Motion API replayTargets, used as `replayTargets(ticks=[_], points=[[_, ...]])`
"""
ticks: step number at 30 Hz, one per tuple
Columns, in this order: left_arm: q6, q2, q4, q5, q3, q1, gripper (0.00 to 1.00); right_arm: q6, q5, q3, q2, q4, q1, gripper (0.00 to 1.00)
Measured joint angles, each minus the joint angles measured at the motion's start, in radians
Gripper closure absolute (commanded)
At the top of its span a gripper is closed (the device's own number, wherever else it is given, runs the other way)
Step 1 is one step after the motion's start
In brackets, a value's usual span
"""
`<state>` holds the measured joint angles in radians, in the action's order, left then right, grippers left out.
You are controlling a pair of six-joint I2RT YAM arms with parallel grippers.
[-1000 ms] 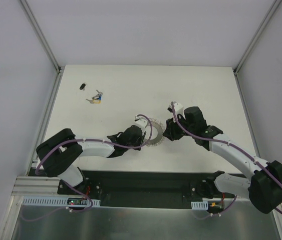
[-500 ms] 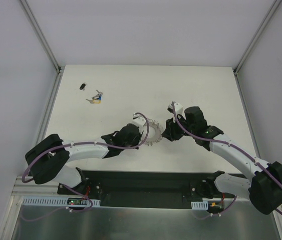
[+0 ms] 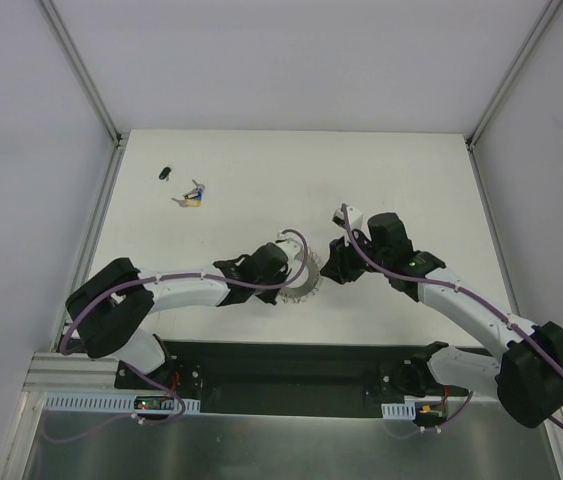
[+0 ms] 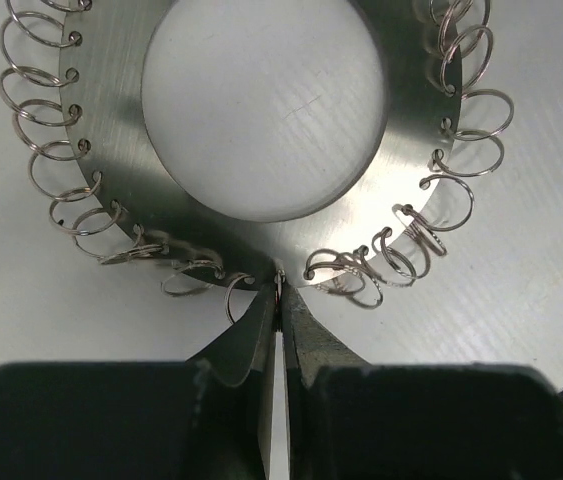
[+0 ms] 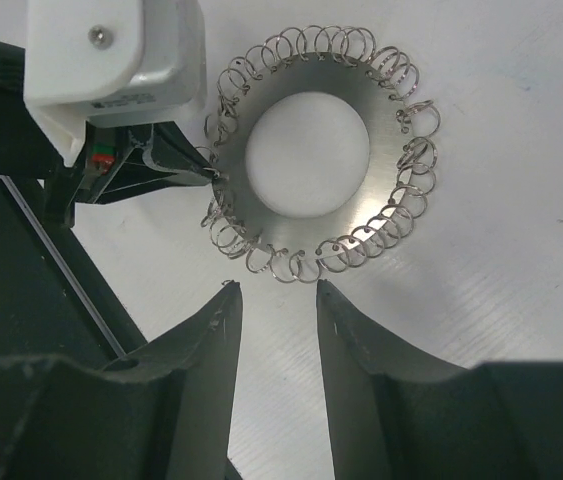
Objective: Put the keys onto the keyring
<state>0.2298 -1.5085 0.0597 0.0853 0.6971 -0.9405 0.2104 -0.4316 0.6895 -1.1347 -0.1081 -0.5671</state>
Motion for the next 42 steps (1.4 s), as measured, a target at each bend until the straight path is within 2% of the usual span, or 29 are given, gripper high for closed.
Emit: replayTargets(ticks=[5,7,14,17,24,26,31,37,42], points=[[0.096,-0.03,-0.085,-0.005,0.064,0.0,0.99,0.0,0.0,0.0,-0.005,0.0,0.0,0.61],[0.119,-0.031,-0.109,-0.005,0.067,0.013,0.91,0.0,0.0,0.0,-0.005,0.0,0.0,0.61],[0.146,-0.019,-0.157,0.001,0.072,0.041,0.71,0.0,-0.001,0.0,-0.006,0.0,0.0,0.61],[0.156,0.019,-0.171,0.002,0.073,0.041,0.66,0.0,-0.001,0.0,-0.006,0.0,0.0,0.6],[0.195,0.15,-0.176,0.028,0.073,0.038,0.67,0.003,-0.002,0.0,-0.006,0.0,0.0,0.6],[0.21,0.167,-0.173,0.04,0.071,0.031,0.71,0.003,-0.004,0.0,-0.006,0.0,0.0,0.6],[0.262,0.17,-0.132,0.096,0.002,-0.011,0.78,0.004,-0.009,0.0,-0.006,0.0,0.0,0.6],[0.337,0.17,-0.064,0.169,-0.13,-0.022,0.77,0.003,-0.019,0.0,-0.006,0.0,0.0,0.6],[0.34,0.17,-0.006,0.188,-0.154,-0.023,0.77,0.003,-0.023,0.0,-0.006,0.0,-0.001,0.6]])
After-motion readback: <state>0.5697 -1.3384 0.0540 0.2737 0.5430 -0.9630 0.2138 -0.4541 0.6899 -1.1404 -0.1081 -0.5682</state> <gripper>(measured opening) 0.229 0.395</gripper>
